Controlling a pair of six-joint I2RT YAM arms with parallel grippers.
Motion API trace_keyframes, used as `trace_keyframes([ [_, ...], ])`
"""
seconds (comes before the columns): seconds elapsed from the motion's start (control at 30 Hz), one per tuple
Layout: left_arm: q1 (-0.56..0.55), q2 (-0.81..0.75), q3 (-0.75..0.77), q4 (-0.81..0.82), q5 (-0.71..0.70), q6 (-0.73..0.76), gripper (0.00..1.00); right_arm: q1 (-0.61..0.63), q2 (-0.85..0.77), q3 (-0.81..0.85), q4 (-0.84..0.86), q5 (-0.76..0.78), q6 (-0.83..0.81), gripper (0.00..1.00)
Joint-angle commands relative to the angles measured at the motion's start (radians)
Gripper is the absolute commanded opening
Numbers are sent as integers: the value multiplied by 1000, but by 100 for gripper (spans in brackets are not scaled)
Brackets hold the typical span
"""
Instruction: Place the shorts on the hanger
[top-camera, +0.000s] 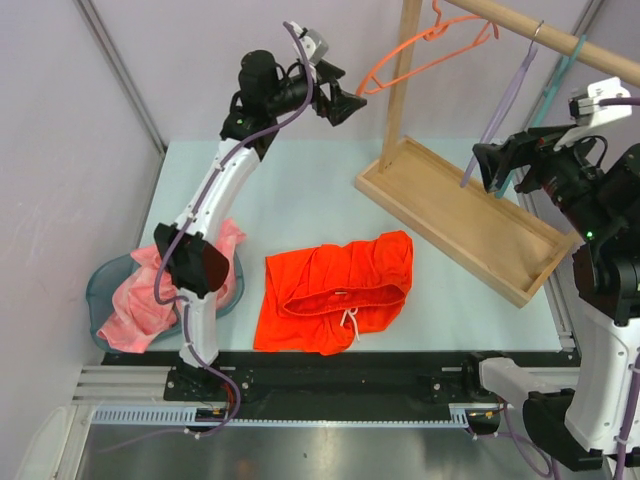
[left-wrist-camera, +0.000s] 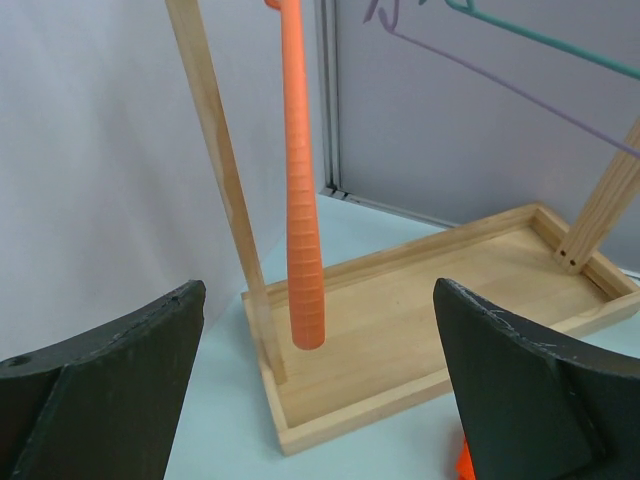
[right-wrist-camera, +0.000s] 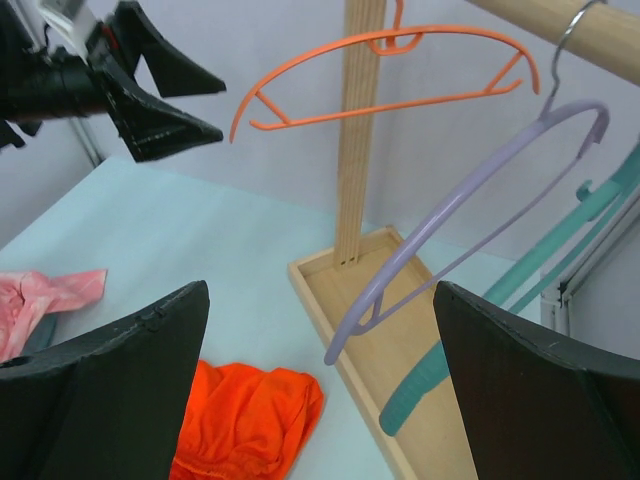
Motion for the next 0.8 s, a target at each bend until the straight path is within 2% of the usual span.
trace_keyframes([
  [0.0,-10,41,68,112,36,-78,99,-64,-21,33,-15,-59,44,100],
  [0.17,-23,101,94,114,-1,-90,91,-137,-23,33,-13,-92,61,100],
  [0.27,-38,127,114,141,-10,-82,76,-150,-15,38,-13,-88,60,100],
  [0.43,-63,144,143,155,-14,-78,59,-162,-14,40,-12,-88,55,100],
  [0.53,-79,147,143,157,-25,-59,46,-168,-12,43,-9,-83,54,100],
  [0.57,-82,145,143,158,-30,-59,36,-168,-14,47,-10,-82,54,100],
  [0.77,-86,144,169,187,-74,-79,5,-177,-20,46,-15,-82,52,100],
])
